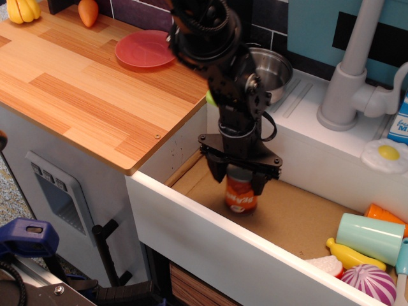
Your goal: Put can in pot
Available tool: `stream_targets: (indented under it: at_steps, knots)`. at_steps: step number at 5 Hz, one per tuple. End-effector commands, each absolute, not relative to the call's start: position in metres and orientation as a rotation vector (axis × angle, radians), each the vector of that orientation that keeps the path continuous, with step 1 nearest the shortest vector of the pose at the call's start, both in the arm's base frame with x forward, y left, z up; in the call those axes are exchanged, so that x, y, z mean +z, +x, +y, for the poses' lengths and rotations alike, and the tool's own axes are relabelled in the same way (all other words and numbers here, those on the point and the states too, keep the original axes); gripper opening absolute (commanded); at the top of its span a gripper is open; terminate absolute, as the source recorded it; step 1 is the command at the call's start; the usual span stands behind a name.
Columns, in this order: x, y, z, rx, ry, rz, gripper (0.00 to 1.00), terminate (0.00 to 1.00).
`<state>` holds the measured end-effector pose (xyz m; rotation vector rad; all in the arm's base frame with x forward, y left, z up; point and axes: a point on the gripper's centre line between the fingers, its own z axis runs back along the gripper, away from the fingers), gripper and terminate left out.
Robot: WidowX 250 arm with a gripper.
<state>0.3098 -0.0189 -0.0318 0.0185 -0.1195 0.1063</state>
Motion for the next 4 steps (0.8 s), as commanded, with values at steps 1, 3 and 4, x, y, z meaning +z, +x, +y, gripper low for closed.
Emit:
stream_targets:
  at_steps: [1, 3, 4]
  knots:
    - [0.067, 0.325, -0.003, 0.101, 0.221, -0.139, 0.0, 0.0]
    - [0.169, 0.362, 0.023, 0.021, 0.366, -0.18, 0.0, 0.0]
    - [0.178, 0.383, 0.035, -0.062, 0.353, -0.256, 0.0, 0.0]
